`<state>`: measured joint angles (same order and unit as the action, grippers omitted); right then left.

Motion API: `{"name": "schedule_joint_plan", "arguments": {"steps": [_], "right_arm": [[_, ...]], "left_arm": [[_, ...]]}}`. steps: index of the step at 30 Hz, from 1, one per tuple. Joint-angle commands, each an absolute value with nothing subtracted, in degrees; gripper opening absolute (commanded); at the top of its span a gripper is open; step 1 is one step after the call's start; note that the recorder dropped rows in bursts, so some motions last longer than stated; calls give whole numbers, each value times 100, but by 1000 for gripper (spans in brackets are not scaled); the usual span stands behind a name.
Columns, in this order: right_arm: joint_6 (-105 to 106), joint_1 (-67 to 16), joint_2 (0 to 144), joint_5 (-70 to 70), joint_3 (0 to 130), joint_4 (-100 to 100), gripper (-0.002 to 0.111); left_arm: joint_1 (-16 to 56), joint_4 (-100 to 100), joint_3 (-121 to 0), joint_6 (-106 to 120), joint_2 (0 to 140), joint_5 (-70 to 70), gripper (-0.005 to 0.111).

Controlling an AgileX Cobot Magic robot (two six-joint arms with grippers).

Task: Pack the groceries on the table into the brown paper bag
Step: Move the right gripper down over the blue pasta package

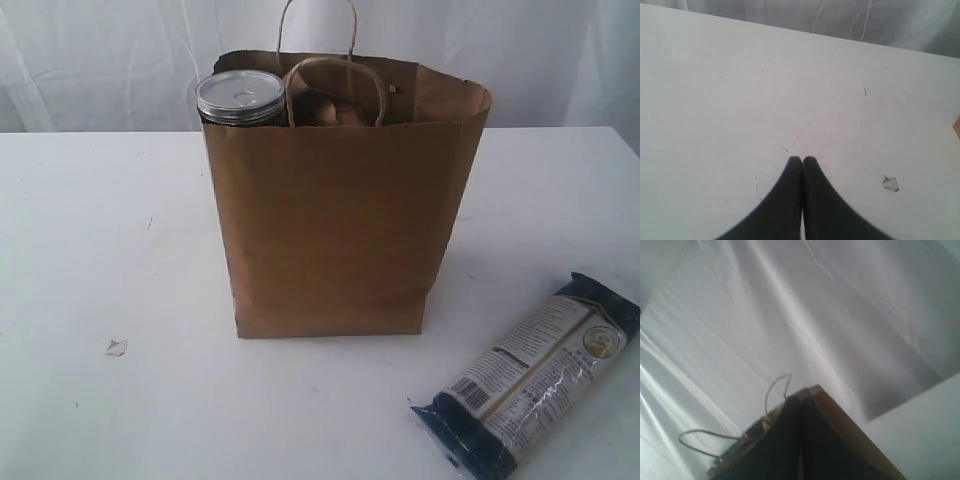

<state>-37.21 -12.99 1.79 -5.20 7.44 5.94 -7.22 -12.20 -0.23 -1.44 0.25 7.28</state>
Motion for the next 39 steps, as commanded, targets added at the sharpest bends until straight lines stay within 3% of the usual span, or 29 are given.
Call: {"name": "schedule_joint_plan", "arguments": {"steps": [1, 10, 25, 29, 35, 39], "right_arm": [[-2846, -1246, 516, 1535, 1874, 306, 0], [-3086, -1246, 2463, 5089, 3955, -1767, 0], [-3036, -1246, 4342, 5810, 4196, -1226, 3], [-2962, -1246, 5264, 5559, 4209, -807, 21], [-3728, -1129, 6398, 4670, 4218, -61, 72], [-4146, -853, 6844, 4309, 4218, -118, 86]], "left_arm": [[-727, -1231, 0, -134, 0, 754, 0], [-727, -1231, 0, -127, 0, 754, 0], [-727, -1231, 0, -127, 0, 754, 0], [-727, -1231, 0, -127, 0, 754, 0], [-727, -1231, 0, -127, 0, 754, 0], [-727, -1231, 0, -127, 0, 754, 0]]}}
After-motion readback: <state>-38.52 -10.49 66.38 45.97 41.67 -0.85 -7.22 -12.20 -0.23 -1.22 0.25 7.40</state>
